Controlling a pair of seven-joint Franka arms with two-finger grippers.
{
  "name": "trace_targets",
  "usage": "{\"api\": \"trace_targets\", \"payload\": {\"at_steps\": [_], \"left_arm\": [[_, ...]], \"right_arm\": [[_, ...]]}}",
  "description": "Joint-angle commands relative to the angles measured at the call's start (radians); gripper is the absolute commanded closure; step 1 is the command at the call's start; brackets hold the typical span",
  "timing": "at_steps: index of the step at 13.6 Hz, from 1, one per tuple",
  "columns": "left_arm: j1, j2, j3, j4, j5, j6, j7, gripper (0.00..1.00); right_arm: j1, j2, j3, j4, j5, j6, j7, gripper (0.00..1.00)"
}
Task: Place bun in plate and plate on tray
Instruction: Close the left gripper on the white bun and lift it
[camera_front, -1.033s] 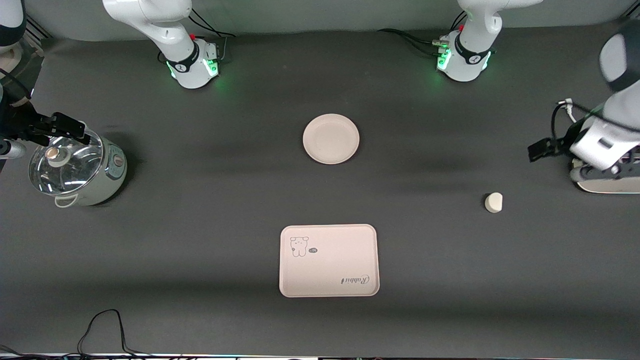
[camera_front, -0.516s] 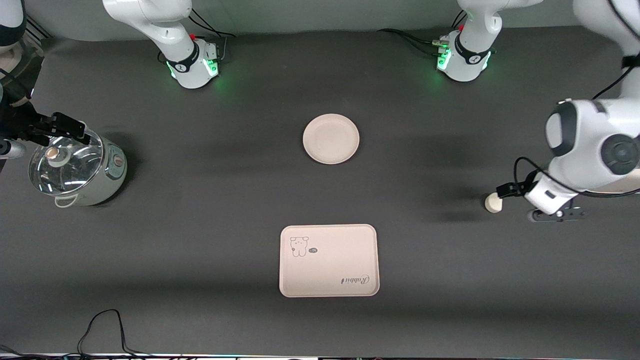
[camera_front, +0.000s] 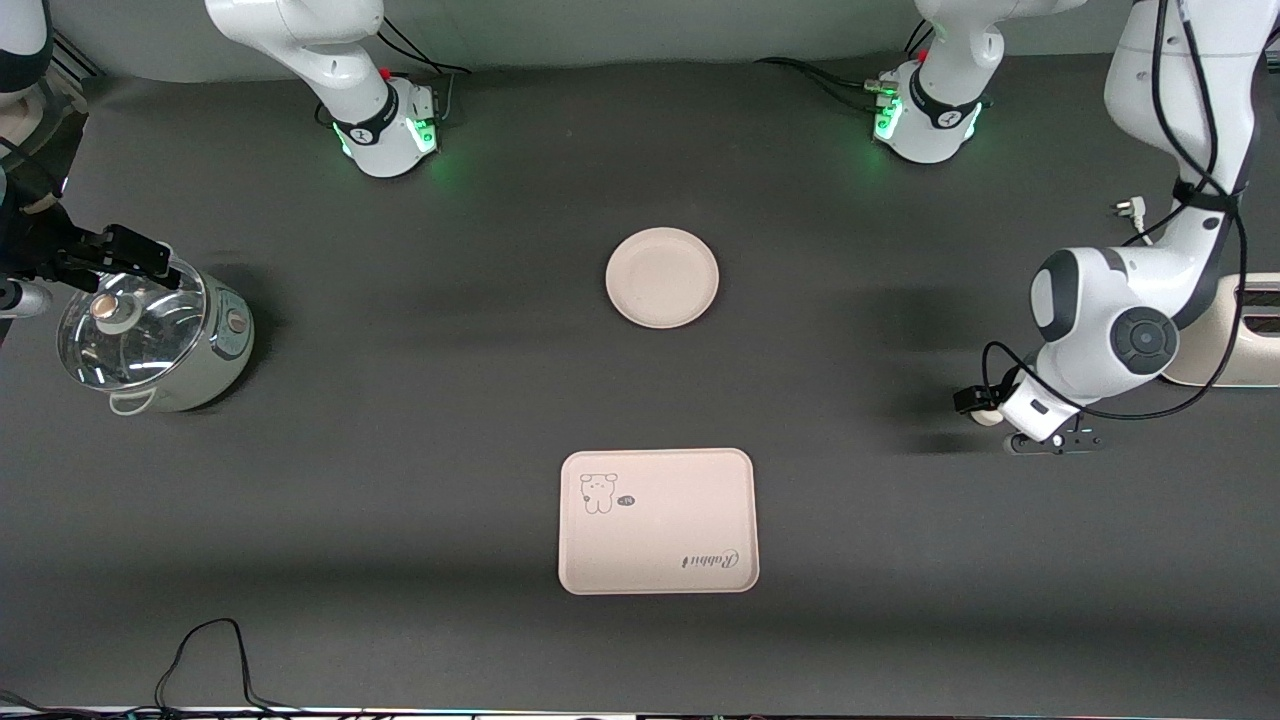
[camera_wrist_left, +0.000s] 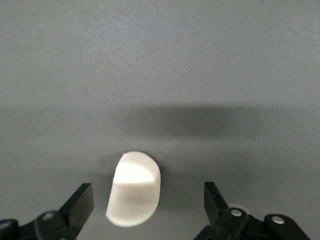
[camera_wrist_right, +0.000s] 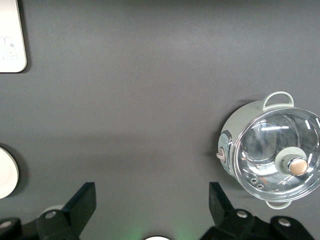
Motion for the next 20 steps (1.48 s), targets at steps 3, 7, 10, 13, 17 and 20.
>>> {"api": "trace_targets", "payload": {"at_steps": [3,7,10,13,17,20], "left_arm": [[0.006,0.042,-0.003,-0.002,0.008,0.062,0.016,0.11],[0.006,0.032,-0.002,-0.009,0.008,0.056,0.016,0.66],[0.006,0.013,-0.002,-0.009,0.010,0.043,0.023,0.77],[0.006,-0.091,-0.002,0.031,0.021,-0.126,0.037,0.76],[0.020,-0.251,-0.002,0.225,0.021,-0.499,0.090,0.74],[0.044,-0.273,-0.003,0.486,0.016,-0.789,0.129,0.72]], "right_arm": [[0.013,-0.019,-0.008,-0.021,-0.014,0.014,-0.006,0.00],[0.013,-0.021,-0.008,-0.024,-0.014,0.014,-0.006,0.00],[0.013,-0.019,-0.008,-0.026,-0.014,0.014,-0.006,0.00],[0.013,-0.019,-0.008,-0.026,-0.014,0.016,-0.006,0.00],[0.013,-0.019,-0.008,-0.026,-0.014,0.016,-0.006,0.00],[0.013,-0.019,-0.008,-0.026,-0.014,0.016,-0.006,0.00]]}}
